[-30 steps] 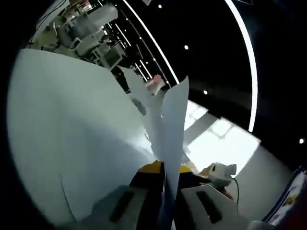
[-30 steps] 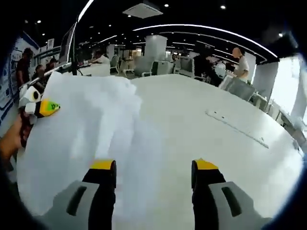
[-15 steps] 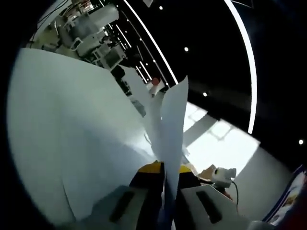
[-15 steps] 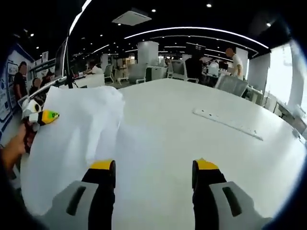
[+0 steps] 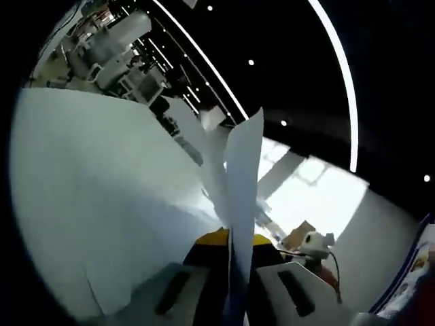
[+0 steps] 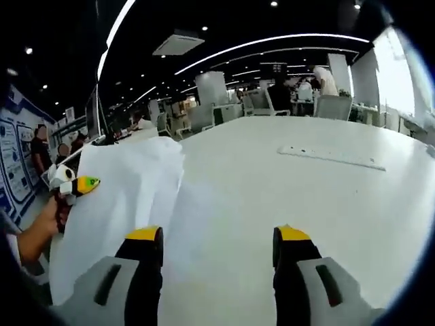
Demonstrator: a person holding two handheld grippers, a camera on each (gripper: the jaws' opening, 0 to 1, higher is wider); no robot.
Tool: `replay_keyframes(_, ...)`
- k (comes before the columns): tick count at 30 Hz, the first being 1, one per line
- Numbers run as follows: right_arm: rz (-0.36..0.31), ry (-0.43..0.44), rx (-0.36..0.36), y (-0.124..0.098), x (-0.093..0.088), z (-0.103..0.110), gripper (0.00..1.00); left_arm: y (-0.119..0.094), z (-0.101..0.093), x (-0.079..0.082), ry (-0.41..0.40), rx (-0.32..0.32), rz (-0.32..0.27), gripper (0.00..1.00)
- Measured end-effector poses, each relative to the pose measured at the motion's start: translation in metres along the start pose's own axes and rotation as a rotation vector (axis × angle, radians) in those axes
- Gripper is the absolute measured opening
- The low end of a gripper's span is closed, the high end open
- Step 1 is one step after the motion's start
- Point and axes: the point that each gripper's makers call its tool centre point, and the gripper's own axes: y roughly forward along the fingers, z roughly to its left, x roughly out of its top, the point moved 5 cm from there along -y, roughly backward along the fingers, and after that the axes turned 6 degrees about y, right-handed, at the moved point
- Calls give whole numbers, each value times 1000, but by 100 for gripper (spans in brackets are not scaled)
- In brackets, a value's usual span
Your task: Organize the stack of printing papers by aligning and flattening the scattered papers on the table
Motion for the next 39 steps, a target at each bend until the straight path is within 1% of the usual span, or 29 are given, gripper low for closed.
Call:
replay_keyframes(2,7,-4,1,1,0,-1,61,0,-1,0,37,0,2,6)
replay_keyframes(5,-2,-4,16,2,3,2,61,1,-4,-2,97,-4,9,6)
replay_keyframes(8,-6,-3,32,3,4,4,61,1,-3,-1,122,-12,17,6)
replay_keyframes(11,1,1,75,5,3,13,61,1,-3,-1,132,-24,21,6)
replay_keyframes(15,-3,-35,94,6,3,22,63,1,-6,-2,151,-34,22,6)
replay_keyframes(19,-19,-39,106,6,7,27,64,0,-7,-2,158,-41,17,6)
replay_keyframes(21,-28,-49,125,8,8,36,65,0,-9,0,158,-58,7,6)
replay_keyframes(24,-36,-64,152,12,9,47,65,0,-9,0,159,-62,8,6)
replay_keyframes(26,-21,-80,153,14,6,51,65,0,-10,-1,159,-65,10,6)
replay_keyframes(27,-8,-93,151,15,4,52,65,0,-11,-1,159,-67,12,6)
replay_keyframes(29,1,-92,141,15,2,49,65,0,-12,-1,161,-76,10,6)
replay_keyframes(35,-10,-75,132,12,6,43,66,-1,-15,-1,168,-86,1,6)
replay_keyframes(39,-17,-73,140,10,6,43,66,-3,-17,0,198,-90,-9,6)
